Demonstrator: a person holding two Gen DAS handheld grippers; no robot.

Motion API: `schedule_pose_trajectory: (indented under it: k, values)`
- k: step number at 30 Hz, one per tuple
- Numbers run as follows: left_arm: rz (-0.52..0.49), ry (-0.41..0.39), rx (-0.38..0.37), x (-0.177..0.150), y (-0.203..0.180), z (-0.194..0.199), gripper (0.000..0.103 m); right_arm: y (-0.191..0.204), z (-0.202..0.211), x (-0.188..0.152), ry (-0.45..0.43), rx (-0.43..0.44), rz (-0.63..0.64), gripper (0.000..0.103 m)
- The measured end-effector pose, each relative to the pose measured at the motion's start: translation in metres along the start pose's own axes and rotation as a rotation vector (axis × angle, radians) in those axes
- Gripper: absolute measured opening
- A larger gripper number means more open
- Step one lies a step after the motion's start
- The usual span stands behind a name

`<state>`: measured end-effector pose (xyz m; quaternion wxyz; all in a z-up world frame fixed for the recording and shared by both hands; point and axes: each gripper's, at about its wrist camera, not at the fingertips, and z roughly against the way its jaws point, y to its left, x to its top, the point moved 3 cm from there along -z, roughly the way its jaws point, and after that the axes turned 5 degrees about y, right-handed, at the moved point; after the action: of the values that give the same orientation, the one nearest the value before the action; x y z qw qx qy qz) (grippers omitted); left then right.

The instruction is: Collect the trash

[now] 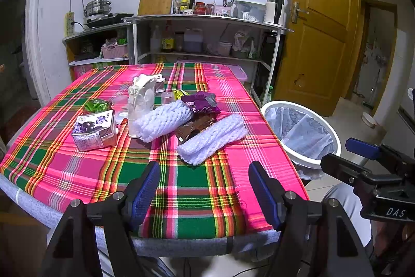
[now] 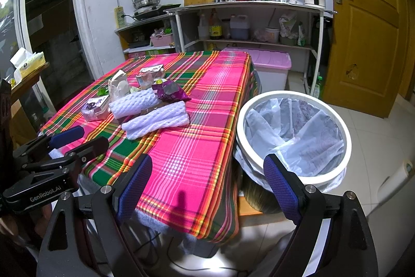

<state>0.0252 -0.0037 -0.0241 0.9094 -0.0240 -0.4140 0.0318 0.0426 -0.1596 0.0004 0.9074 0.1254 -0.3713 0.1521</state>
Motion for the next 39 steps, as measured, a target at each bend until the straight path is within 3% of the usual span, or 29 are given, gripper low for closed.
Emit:
schedule_pose_trajectory:
  k: [18, 30, 39]
  values:
    - [0.009, 0.003, -0.009, 0.003, 0.005, -0.003, 0.070, 0.002, -0.010, 0.000, 0.017, 0.013, 0.006, 0.088]
    - [0.075, -0.018, 0.031, 0.014, 0.044, -0.015, 0.070, 0.020, -0.042, 0.021, 0.061, 0.080, 0.052, 0.088]
    - [0.103, 0.016, 0.041, 0.024, 0.075, -0.036, 0.070, 0.037, -0.081, 0.043, 0.116, 0.136, 0.049, 0.088]
